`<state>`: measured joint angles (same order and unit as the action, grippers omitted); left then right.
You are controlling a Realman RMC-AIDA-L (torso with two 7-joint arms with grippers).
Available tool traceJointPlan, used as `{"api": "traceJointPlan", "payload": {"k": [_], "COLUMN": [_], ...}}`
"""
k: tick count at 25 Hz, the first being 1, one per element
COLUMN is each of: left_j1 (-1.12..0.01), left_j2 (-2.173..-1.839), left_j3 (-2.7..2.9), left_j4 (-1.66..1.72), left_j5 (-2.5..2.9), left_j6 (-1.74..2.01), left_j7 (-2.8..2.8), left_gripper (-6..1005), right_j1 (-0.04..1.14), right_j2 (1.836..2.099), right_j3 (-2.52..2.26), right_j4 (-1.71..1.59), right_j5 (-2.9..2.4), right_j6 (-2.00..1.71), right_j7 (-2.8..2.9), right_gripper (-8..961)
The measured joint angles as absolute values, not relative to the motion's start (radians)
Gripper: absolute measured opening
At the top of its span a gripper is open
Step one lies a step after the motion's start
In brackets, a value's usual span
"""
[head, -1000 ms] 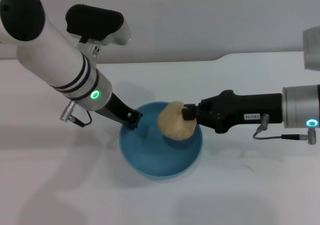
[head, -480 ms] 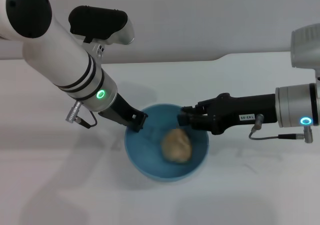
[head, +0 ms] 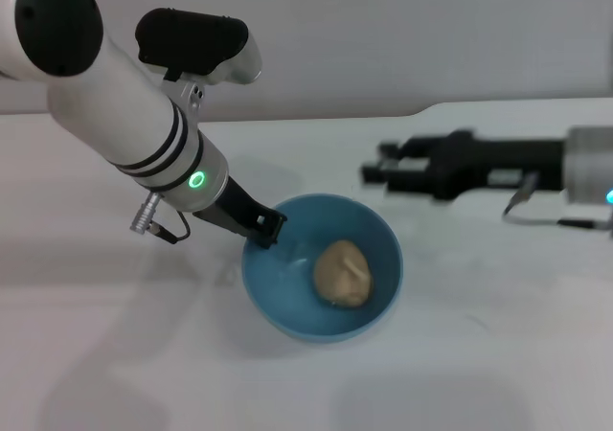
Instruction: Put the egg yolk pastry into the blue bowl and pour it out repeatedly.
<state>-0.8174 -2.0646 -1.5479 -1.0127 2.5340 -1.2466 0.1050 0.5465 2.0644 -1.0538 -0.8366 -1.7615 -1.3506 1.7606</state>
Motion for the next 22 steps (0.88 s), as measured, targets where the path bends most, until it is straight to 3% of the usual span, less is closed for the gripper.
{"api": "traceJointPlan", "payload": {"k": [9, 22], "left_j1": [-0.728, -0.511], "left_j2": [-2.064, -2.069], "left_j3": [-1.292, -1.036], "left_j4": [-1.101, -1.136], "left_j5": [2.561, 2.765], "left_j6": [-0.967, -0.178], "left_j7": [0.098, 0.095], "left_gripper": [16, 17], "right_j1": [0.432, 0.324], "right_j2": [2.067, 2.06], "right_j3": [-0.738, -0.517], "right_j4": [-0.792, -0.7], "right_j5": [-1.602, -1.583], "right_j6": [-1.261, -1.219], "right_j7": [1.646, 1.589], "right_gripper": [487, 478]}}
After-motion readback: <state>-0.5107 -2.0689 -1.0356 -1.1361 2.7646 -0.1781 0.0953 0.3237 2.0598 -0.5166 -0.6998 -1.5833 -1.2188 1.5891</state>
